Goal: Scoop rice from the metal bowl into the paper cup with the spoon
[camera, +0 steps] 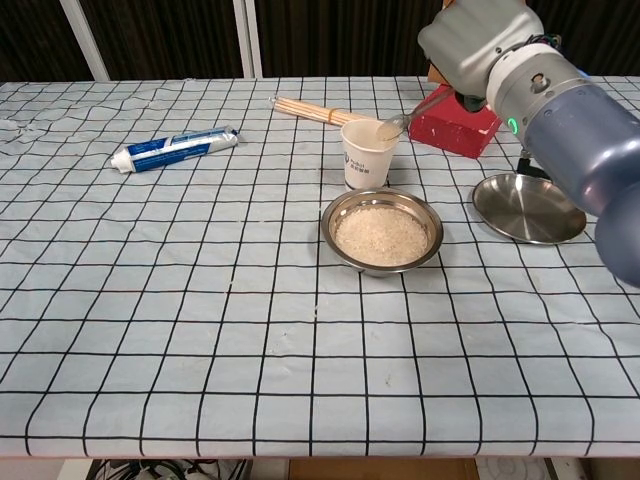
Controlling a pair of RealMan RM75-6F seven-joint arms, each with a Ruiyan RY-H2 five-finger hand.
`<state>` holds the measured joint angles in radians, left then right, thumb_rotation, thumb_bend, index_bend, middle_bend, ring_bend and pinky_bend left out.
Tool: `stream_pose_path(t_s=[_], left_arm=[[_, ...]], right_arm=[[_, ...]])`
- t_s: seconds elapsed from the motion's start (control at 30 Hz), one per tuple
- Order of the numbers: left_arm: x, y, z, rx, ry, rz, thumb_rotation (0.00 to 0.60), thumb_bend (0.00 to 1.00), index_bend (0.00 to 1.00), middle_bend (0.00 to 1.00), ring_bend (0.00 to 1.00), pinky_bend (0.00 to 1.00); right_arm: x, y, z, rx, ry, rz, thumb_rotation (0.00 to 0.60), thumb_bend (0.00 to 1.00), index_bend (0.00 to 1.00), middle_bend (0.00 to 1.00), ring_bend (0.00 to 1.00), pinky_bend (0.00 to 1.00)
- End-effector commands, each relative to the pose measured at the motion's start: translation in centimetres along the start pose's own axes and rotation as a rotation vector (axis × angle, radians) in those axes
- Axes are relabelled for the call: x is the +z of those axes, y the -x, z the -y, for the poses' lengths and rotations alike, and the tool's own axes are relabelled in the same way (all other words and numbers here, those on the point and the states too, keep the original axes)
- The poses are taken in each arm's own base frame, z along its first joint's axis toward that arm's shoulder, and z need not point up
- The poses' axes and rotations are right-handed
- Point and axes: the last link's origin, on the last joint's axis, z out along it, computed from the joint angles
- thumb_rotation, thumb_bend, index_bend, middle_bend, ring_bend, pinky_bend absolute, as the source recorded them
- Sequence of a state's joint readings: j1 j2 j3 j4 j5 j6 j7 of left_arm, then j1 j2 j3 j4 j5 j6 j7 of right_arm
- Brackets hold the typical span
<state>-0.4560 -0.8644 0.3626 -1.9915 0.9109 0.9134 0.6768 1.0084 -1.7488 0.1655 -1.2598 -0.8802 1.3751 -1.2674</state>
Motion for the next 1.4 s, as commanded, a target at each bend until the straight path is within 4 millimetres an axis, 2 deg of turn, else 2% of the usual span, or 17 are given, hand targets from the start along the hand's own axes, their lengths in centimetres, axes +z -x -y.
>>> stream_pose_path(t_s=[0.03,0.57,1.0,1.4], left_arm=[[0.0,0.0,0.0,-0.001,0.001,0.0,0.6,0.06,0.0,0.0,0.0,0.0],[0.0,-0.1,0.0,-0.006,0.003,0.004,0.6,0.06,0.0,0.0,0.0,0.0],[0.0,-0.1,0.0,-0.007,0.005,0.006,0.6,0.06,0.0,0.0,0.0,0.0],[0.0,-0.1,0.0,-0.003,0.003,0.003,0.6,0.06,0.0,0.0,0.0,0.0]], right_arm=[[0.0,0.0,0.2,-0.135,-0.058,-0.092,0.6,0.47,0.66,1.0,1.0,1.0],[-0.4,1.1,0.6,-0.515,-0.166,-0.295,0.6,0.47,0.66,1.0,1.0,1.0],[-0.9,-0.6,1.9,-0.481,-0.18,-0.342,0.6,0.47,0.66,1.0,1.0,1.0],[-1.0,-1.4,-0.2,-0.416,-0.094,-0.316,0.6,0.47,0.66,1.0,1.0,1.0]])
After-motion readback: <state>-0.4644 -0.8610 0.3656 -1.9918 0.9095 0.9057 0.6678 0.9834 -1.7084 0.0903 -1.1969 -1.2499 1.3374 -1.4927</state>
